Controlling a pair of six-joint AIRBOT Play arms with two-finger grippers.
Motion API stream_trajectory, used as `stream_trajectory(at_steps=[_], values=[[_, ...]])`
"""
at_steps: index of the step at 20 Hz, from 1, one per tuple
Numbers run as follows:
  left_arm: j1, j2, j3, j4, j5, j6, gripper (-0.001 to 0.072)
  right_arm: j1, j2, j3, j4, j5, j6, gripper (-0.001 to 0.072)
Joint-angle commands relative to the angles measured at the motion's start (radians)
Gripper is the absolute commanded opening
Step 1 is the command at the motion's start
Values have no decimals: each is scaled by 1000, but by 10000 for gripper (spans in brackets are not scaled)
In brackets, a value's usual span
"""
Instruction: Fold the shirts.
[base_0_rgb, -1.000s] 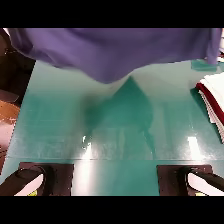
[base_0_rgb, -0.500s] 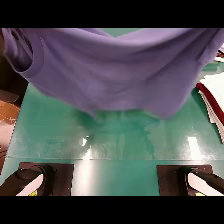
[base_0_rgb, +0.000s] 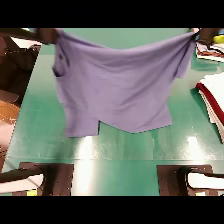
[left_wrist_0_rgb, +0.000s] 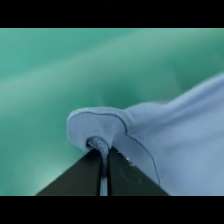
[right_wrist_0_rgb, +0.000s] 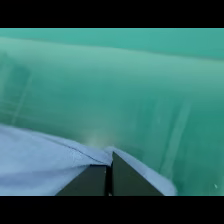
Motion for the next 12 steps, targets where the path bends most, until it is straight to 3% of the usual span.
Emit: stream_trajectory(at_steps=[1,6,7,8,9,10,12], values=[[0,-270,1,8,76,-3,31,0,-171,-17,-2,-122,19,12],[0,-427,1,7,136,-81,36,2,-298,-16,0,-190,34,14],[1,-427,1,7,142,-81,281,2,-309,-16,0,-203,34,28],[1,-424,2,6,149,-83,601,2,-315,-16,0,-212,34,185],[3,-419,3,7,146,-85,666,2,-316,-16,0,-216,34,411],[13,-415,7,7,126,-85,641,-3,-315,-9,2,-203,34,471],[48,-402,36,8,40,-113,640,-21,-313,32,30,-106,32,432]])
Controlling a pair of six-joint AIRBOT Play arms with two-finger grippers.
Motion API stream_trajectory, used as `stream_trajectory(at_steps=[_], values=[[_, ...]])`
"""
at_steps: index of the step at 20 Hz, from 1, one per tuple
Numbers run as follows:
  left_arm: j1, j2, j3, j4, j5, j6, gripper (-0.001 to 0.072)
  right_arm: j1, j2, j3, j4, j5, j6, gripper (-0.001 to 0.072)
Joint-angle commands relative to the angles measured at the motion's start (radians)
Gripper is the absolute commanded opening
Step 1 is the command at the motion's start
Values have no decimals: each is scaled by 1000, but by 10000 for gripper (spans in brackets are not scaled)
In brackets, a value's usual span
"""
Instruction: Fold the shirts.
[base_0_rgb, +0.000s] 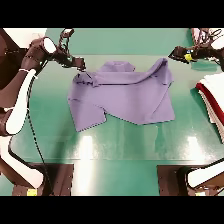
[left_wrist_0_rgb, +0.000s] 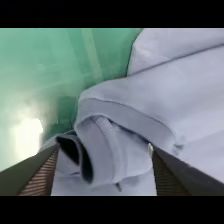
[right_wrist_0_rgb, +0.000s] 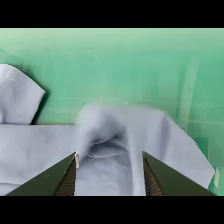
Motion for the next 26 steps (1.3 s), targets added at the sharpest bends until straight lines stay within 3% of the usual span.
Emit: stream_trajectory(at_steps=[1,5,10,13,17,23,24,25,26], values=[[54,14,30,0,-116,-34,640,-29,-7,47,40,135,-24,432],[203,91,7,-45,-285,-43,640,-79,79,-53,125,365,-133,431],[333,130,-272,-193,-342,10,640,-100,300,-445,155,369,-172,431],[342,130,-443,-203,-269,65,640,-101,406,-617,220,356,-189,432],[338,130,-544,-364,-167,169,640,-101,505,-723,227,334,-191,432],[259,129,-594,-370,-112,185,638,-102,600,-779,223,308,-191,431],[247,129,-592,-371,-126,185,528,-103,620,-803,218,293,-190,431],[237,129,-593,-371,-144,185,300,-109,640,-831,216,282,-186,432],[237,129,-593,-373,-161,184,118,-125,661,-869,216,269,-162,431]])
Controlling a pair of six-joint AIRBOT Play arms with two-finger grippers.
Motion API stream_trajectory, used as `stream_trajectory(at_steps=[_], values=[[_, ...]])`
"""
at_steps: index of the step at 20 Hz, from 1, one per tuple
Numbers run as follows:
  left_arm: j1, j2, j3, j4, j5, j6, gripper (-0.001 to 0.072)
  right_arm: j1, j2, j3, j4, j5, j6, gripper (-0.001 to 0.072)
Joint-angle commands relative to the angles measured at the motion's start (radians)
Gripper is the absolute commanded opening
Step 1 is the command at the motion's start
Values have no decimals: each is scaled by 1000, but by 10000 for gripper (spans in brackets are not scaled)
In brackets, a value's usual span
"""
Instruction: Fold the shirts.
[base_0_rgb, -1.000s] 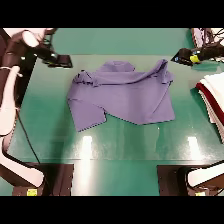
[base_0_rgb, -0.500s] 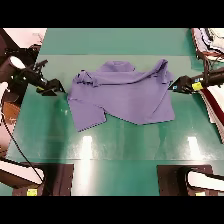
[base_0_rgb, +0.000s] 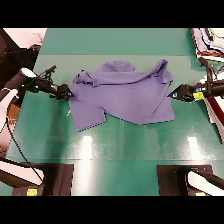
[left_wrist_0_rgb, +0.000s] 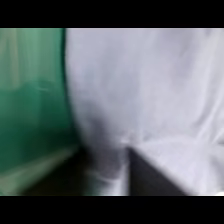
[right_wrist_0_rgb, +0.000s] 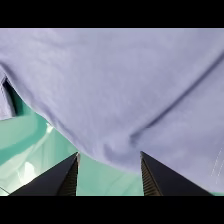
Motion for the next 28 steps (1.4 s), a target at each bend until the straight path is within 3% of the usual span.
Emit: stream_trajectory(at_steps=[1,7,12,17,18,20,23,28], values=[[-23,3,-7,-17,-39,6,30,-39,72,-111,-7,-47,61,432],[-23,114,5,-10,19,9,30,-173,92,-361,-54,-40,146,458],[-23,146,5,-11,8,8,30,-96,91,-499,-32,-249,202,456],[-23,146,5,-11,-13,8,30,27,-32,-436,31,-362,201,445],[-23,146,5,-11,-19,8,30,46,-61,-409,31,-359,200,357],[-23,153,5,-8,-28,8,30,81,-101,-356,22,-337,187,10],[-10,240,5,-4,39,-19,29,102,-97,-264,21,-264,163,12],[46,565,6,-8,109,-29,30,68,85,14,19,-248,163,12]])
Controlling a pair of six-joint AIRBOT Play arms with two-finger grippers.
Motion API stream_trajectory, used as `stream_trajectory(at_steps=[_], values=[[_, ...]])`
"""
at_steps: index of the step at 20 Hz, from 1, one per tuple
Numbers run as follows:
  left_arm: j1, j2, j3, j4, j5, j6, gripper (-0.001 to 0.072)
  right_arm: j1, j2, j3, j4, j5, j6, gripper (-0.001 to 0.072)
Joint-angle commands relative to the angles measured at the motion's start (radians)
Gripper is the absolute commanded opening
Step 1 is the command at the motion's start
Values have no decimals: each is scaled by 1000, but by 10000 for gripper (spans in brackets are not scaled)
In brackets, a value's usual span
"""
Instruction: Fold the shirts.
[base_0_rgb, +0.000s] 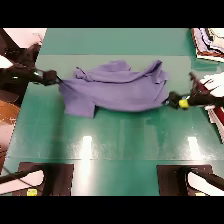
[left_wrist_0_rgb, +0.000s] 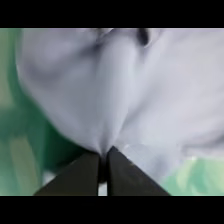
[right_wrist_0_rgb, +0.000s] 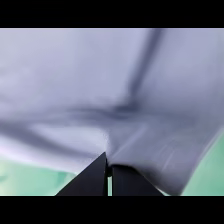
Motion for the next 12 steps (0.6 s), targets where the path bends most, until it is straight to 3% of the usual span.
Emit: stream_trajectory(at_steps=[1,6,12], values=[[24,237,1,-6,63,-9,30,-39,122,212,0,10,-5,12],[24,499,190,-85,111,-9,30,-172,277,509,0,14,-20,13],[24,536,640,-209,60,-41,30,-289,395,761,0,47,-50,12]])
